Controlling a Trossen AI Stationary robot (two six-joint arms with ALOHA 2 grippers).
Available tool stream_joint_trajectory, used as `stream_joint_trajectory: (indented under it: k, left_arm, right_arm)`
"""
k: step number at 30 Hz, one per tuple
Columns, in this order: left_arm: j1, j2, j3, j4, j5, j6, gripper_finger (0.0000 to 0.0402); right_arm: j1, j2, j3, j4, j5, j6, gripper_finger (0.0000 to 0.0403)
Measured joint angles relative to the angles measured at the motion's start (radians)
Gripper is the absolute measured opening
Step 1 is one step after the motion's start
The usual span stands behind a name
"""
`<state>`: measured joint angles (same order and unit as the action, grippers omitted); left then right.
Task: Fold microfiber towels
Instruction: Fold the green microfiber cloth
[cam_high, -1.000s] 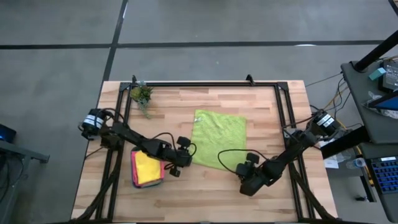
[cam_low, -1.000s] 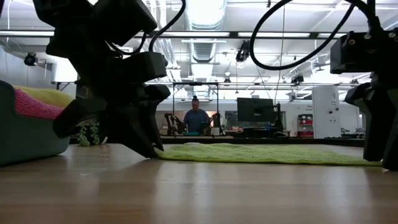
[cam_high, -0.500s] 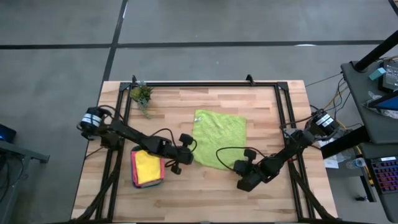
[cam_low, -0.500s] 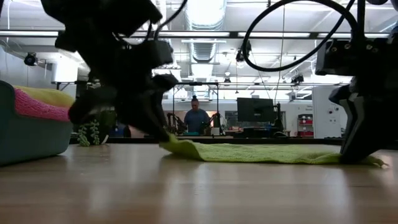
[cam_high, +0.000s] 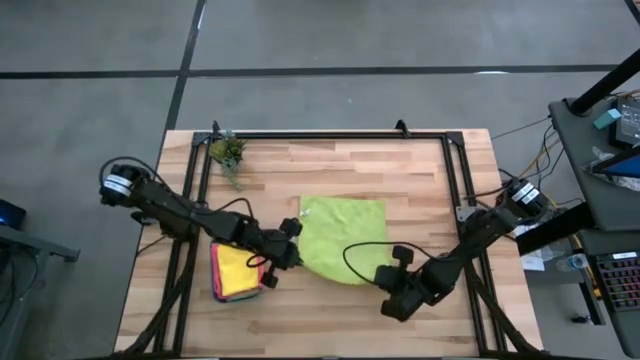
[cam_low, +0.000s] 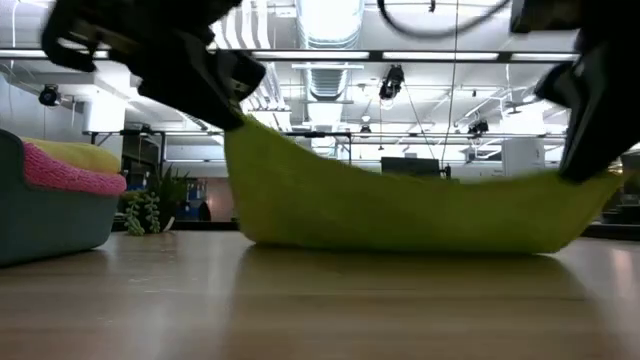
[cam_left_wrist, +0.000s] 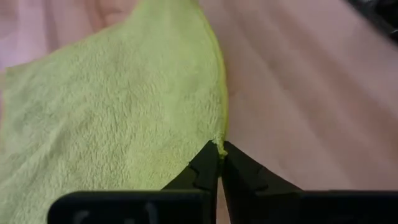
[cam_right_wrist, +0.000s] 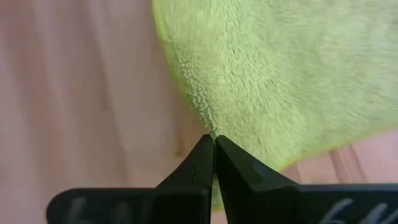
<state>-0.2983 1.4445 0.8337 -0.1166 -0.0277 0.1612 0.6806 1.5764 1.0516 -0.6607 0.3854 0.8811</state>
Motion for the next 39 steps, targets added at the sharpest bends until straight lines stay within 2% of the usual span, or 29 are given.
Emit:
stream_joint_trajectory:
  k: [5,10,16,21,25,33,39]
  left_arm:
    - [-0.052,-0.018,-0.005,-0.008,0.054,-0.067,0.0000]
    - [-0.072,-0.020,-0.006,-0.032,0.058,-0.070,0.0000]
    - [-0.053,-0.025,-0.006,-0.101,-0.093,-0.050,0.0000]
    - [0.006,-0.026,-0.007,-0.138,-0.139,-0.042,0.0000]
    - [0.077,-0.026,-0.012,-0.140,-0.196,-0.041,0.0000]
    - [0.212,-0.023,-0.043,-0.136,-0.195,-0.048,0.0000]
    - [0.246,-0.022,-0.051,-0.127,-0.185,-0.042,0.0000]
  right_arm:
    - [0.020,-0.001,0.103,-0.112,-0.020,0.043,0.0008]
    - [-0.003,-0.001,0.131,-0.117,-0.018,-0.033,0.0008]
    - [-0.075,-0.001,0.106,-0.178,0.010,-0.088,0.0008]
    - [-0.150,-0.002,0.094,-0.232,0.065,-0.164,0.0008]
    - [-0.231,-0.002,0.075,-0.229,0.067,-0.240,0.0008]
    - [-0.383,-0.002,0.012,-0.217,0.109,-0.341,0.0008]
    - [-0.438,-0.002,-0.003,-0.161,0.107,-0.414,0.0008]
